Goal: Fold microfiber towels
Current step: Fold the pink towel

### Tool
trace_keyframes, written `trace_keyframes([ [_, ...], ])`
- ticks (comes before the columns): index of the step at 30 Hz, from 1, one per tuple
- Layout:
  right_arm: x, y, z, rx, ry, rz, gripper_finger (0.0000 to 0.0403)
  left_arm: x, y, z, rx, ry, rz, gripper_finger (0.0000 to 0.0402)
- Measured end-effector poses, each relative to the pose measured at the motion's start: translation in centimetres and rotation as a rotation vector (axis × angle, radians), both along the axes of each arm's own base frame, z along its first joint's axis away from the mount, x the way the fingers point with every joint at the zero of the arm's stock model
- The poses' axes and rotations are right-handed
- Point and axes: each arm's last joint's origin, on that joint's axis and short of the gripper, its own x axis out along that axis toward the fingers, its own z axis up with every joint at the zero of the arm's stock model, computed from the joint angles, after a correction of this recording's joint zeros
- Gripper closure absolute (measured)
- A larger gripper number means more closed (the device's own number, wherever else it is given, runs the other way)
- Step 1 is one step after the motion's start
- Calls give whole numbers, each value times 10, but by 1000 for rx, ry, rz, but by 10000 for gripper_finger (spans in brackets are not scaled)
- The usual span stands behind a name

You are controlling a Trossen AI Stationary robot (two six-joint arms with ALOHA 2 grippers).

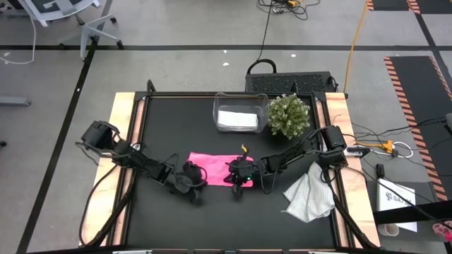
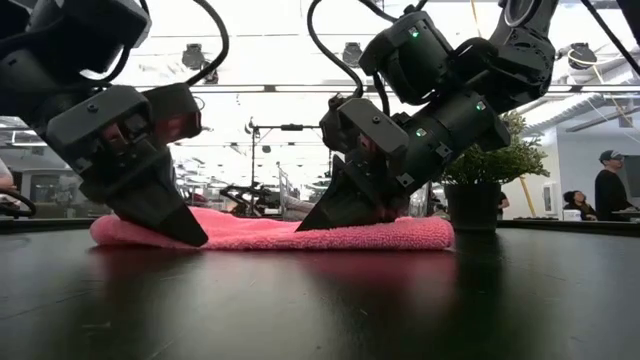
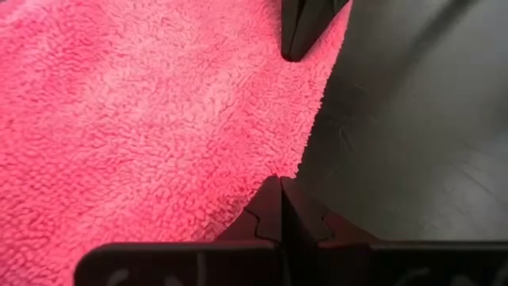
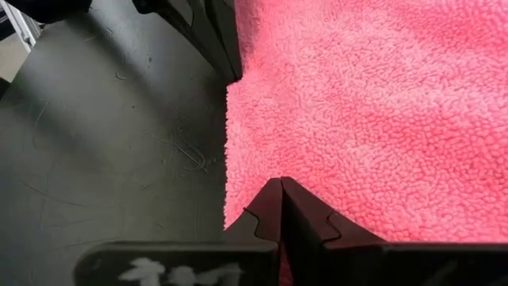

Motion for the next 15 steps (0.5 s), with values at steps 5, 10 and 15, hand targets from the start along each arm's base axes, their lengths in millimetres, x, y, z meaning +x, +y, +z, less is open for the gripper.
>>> trace_keyframes([
  [5, 0, 1, 0, -1, -1, -4, 403, -2, 1, -1, 14, 21, 4, 401],
  [10, 0, 1, 0, 2, -1, -7, 403, 0, -5, 4, -91, -20, -11, 401],
  [15, 0, 1, 2, 2, -3, -7, 403, -1, -22, 19, -213, -68, -140, 401],
])
